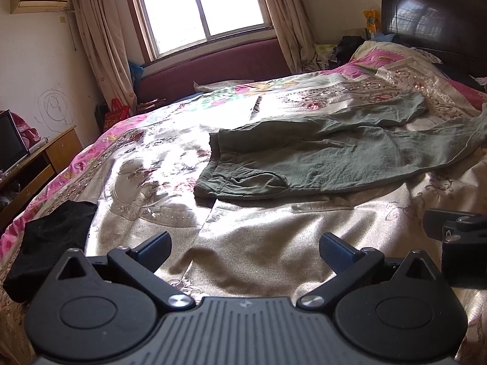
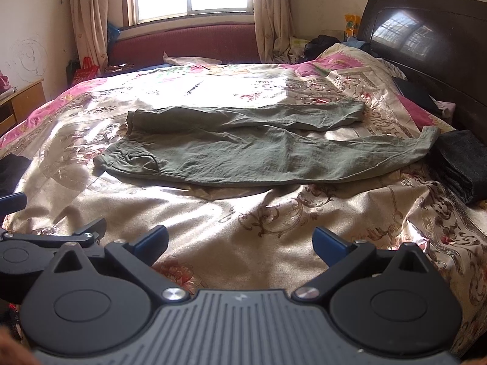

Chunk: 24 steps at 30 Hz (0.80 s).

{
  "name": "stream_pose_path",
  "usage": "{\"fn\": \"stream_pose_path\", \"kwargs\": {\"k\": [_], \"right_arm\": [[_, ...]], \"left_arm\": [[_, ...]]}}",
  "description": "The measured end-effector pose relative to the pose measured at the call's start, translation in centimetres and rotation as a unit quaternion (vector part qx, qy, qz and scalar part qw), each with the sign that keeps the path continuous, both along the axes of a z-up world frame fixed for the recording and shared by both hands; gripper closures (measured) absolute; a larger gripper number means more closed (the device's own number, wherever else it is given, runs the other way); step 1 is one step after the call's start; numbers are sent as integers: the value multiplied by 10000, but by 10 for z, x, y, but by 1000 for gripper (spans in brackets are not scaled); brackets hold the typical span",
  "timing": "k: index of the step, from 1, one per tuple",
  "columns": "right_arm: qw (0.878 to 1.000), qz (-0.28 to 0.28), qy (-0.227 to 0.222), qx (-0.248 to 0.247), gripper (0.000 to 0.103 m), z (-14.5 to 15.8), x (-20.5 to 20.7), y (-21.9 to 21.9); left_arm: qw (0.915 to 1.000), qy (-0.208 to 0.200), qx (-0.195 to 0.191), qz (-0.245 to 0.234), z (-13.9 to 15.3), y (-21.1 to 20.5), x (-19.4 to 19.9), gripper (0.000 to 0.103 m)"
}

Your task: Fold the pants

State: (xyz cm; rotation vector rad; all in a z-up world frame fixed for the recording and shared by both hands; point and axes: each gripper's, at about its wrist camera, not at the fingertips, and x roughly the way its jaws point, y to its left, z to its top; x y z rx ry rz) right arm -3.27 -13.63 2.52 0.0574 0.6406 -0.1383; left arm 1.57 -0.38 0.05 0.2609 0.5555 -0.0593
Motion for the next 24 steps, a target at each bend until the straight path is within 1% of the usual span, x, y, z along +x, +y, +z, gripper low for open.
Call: {"fn": "stream_pose_path", "kwargs": {"k": [6,10,13,16,17,18,21,24], "right_arm": [[9998,171,-42,80,2,4,39,-12],[9994,325,-12,136,3,3,79,-24],[9985,540,-4,103,3,1,119,-32],[9959,904,27,17,4,-4,166,-38],[9950,1000,60,3,6,-4,179,-40],[9933,1150,126,1,8,-6,197,-42],[9879,1510,338,29,10,-3,243,-48],[9815,1875,388,-85,12,4,285,-55]], "left_arm": [[9996,-91,78,-237,3,-11,43,0],[9986,-132,104,-508,2,-20,89,0],[9972,-40,18,-744,-2,-22,131,0],[9952,-34,87,-976,-6,-23,170,0],[9946,-28,101,-1029,-5,-23,182,0],[9939,1,103,-1103,-3,-22,197,0],[9919,74,130,-1261,7,-19,237,0],[9911,171,197,-1306,17,-19,277,0]]}}
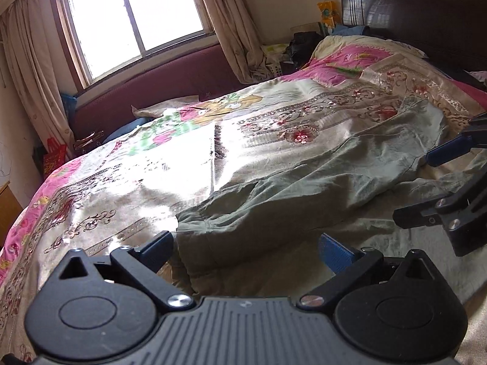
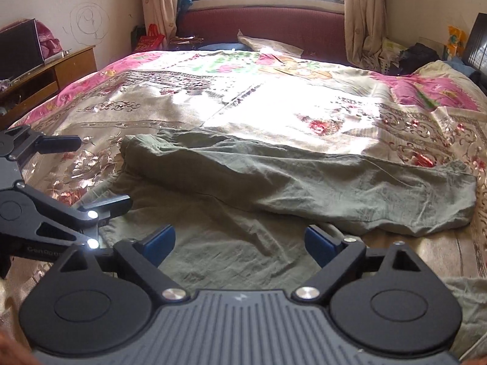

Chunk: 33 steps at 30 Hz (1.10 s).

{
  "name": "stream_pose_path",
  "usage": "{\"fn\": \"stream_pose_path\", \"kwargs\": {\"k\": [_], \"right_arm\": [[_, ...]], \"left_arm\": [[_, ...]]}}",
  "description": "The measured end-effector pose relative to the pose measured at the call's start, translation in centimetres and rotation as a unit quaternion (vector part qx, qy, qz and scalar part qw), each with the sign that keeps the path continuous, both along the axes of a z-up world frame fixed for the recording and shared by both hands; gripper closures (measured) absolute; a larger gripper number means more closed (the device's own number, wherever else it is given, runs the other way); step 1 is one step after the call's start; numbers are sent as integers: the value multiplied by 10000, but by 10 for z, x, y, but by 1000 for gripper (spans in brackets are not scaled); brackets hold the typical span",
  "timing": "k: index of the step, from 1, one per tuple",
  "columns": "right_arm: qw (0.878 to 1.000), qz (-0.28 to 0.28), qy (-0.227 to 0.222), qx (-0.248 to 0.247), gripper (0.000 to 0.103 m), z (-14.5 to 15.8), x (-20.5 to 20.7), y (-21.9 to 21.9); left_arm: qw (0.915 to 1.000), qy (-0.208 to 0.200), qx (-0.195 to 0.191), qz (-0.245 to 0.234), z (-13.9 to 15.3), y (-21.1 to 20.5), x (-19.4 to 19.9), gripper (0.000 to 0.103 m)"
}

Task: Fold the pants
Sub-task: 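Lower both grippers onto the trouser waistband and close them on it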

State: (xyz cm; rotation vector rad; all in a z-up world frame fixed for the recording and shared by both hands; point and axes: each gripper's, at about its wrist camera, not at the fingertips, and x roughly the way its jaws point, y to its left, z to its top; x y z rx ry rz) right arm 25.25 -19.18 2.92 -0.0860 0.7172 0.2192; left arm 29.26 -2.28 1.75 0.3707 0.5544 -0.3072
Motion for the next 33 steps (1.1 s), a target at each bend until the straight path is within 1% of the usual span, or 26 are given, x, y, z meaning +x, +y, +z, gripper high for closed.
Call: {"fn": "stream_pose_path", "kwargs": {"k": [2,4,6,8,9,12,17,19,22,25,26,29,32,33], "right_arm": [[9998,149,38,-151,12,3,28,-7],[9991,269,148,-278,15,3,56,-14],[9984,313,249,-397,23,3,83,-23],[9981,272,342,-441,25,4,112,-34],[9980,290,384,-416,25,4,126,-39],[9963,481,513,-498,25,-1,166,-43],[9859,1137,808,-922,26,-25,210,-27],[9810,1380,927,-1000,27,-34,221,-20],[9750,1670,1073,-1000,27,-45,239,-12],[9671,1931,1177,-1162,27,-57,255,-7],[9646,1987,1215,-1238,28,-62,259,-7],[9583,2080,1435,-1338,36,-76,270,-8],[9578,2066,1592,-1207,37,-85,273,-14],[9577,2088,1607,-1152,39,-86,274,-17]], "left_arm": [[10000,63,74,2,5,-2,29,0],[9998,114,148,-25,6,-3,55,0],[9992,199,317,-134,3,-2,87,1],[9985,267,439,-194,0,-1,110,11],[9981,347,474,-188,-2,1,125,14],[9966,661,400,-272,-10,11,157,17],[9912,1073,470,-614,-30,20,184,18],[9875,1295,435,-790,-39,20,192,19],[9823,1493,521,-1001,-54,17,203,19],[9790,1625,583,-1083,-64,15,212,26],[9787,1653,584,-1067,-66,14,215,27],[9750,1849,511,-1117,-71,16,225,28],[9714,2013,559,-1132,-74,14,232,30],[9706,2039,581,-1137,-74,13,234,31]]}}
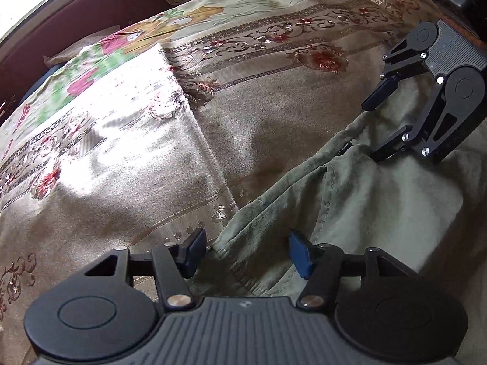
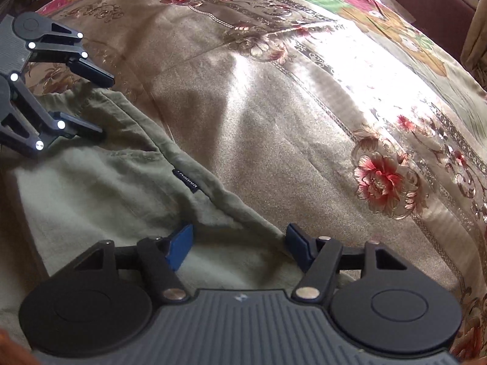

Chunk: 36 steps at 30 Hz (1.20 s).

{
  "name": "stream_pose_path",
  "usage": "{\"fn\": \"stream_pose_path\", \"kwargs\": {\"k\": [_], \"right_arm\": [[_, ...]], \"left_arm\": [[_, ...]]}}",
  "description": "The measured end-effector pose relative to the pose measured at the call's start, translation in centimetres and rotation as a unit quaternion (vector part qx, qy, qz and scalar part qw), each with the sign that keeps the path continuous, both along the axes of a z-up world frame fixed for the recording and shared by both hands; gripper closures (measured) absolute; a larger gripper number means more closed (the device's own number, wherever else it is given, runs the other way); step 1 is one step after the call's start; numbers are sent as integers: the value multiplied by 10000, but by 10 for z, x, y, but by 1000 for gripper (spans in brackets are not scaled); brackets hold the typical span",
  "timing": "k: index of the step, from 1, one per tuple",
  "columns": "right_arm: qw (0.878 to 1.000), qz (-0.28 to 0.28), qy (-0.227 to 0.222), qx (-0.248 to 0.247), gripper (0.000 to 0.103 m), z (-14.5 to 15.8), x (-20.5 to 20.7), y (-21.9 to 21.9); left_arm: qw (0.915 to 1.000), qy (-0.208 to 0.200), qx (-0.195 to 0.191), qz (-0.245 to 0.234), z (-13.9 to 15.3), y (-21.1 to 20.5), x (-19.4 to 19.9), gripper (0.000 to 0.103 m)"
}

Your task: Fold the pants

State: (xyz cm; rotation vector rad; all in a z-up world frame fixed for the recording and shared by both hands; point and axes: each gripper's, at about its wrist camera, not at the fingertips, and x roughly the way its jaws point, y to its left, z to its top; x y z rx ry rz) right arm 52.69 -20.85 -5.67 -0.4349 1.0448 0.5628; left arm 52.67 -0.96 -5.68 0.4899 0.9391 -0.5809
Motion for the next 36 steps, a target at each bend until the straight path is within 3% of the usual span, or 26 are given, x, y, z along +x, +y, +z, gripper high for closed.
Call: {"fn": "stream_pose_path", "kwargs": {"k": [2,3,4,6,8,11,15,19,22,24,26,28,29,30,33,36], "right_arm": [[10000,-35,50,29,51,-1,3,-4],[10000,-58,67,23,65,-1,4,-6],[9999,-95,58,-11,72,0,5,-8],[9997,-183,-3,-134,97,1,7,-11],[9995,-237,-26,-212,99,2,9,-13],[9992,-172,-87,-340,97,5,6,-12],[9994,-37,96,-343,71,6,11,-15],[9987,172,183,-452,57,4,20,-17],[9966,461,426,-529,56,2,28,-13],[9948,616,604,-541,56,1,33,-11],[9946,513,705,-560,57,-5,37,-9],[9953,458,644,-565,70,-8,32,-6],[9955,456,641,-524,91,-8,28,-5],[9956,417,664,-508,100,-6,24,-2],[9959,362,491,-662,100,2,5,3],[9984,45,270,-485,101,18,-5,-3]], "left_arm": [[10000,61,33,-23,0,0,4,36],[9999,94,49,-37,0,0,5,42],[9999,112,61,-93,1,-1,5,47],[9997,46,154,-192,3,-5,4,66],[9992,-5,246,-311,4,-9,1,73],[9979,-128,399,-486,5,-13,-4,74],[9982,-95,265,-522,9,-7,-2,77],[9983,19,116,-568,11,-1,1,77],[9983,190,-6,-542,9,3,9,75],[9980,265,72,-563,4,1,13,65],[9982,265,89,-526,1,-2,16,63],[9980,183,212,-562,0,-7,14,67],[9977,149,255,-609,1,-10,11,75],[9975,108,292,-642,2,-11,8,78],[9965,6,403,-734,9,-12,2,82],[9963,-90,400,-751,19,-10,-1,83]]}}
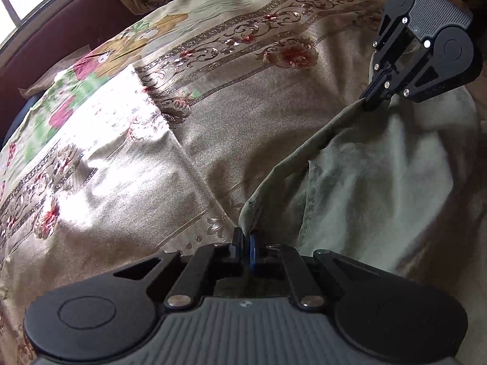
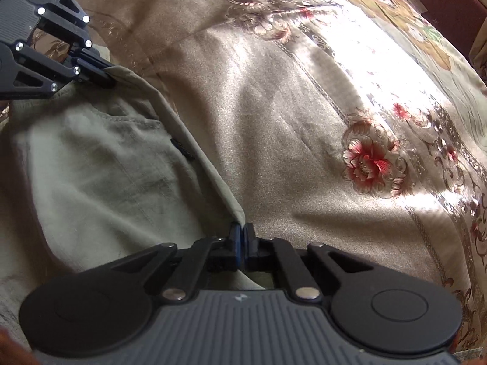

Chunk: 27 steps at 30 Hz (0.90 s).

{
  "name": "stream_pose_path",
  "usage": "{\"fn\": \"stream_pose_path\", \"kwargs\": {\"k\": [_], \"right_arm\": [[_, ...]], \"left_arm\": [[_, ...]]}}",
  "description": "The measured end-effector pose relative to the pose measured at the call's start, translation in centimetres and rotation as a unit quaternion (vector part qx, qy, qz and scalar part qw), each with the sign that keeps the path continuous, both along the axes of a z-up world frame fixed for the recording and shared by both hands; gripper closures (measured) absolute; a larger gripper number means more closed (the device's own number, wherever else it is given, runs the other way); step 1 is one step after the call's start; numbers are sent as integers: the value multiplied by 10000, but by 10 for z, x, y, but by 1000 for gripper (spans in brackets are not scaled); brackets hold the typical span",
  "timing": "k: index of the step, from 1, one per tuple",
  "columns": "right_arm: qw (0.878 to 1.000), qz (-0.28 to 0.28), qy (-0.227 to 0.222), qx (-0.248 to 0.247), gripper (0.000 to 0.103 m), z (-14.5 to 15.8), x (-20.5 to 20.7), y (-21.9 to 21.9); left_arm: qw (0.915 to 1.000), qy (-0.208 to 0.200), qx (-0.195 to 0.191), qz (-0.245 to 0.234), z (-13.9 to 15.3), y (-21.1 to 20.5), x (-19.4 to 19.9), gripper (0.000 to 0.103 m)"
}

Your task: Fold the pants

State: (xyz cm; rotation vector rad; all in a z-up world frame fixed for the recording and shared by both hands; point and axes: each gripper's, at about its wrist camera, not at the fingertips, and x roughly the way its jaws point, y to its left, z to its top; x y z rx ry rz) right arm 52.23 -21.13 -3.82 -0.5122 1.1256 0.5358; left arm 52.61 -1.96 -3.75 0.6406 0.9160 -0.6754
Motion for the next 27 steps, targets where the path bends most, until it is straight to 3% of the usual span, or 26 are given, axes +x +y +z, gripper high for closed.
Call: {"fn": "stream_pose_path", "kwargs": {"k": [8,12,15,19,24,27], "right_arm": [[9921,-540,-998,530,101,91,-15,-9],[9860,-554,-1398,717,101,138,-46,-2],[9851,-471,-1456,781,101,156,-91,6],[9889,-373,-1180,822,101,145,-153,17],[9913,-647,-331,1100,101,98,-220,31],[9902,-755,188,1158,100,64,-245,42]], "left_arm": [[9970,-736,-209,128,61,12,-16,83],[9917,-1253,-278,-4,96,22,-47,83],[9890,-1428,-376,-90,107,32,-86,83],[9900,-1342,-409,-155,96,48,-151,83],[9948,-974,-254,-136,56,62,-217,83],[9976,-667,-203,-17,35,70,-236,83]]}}
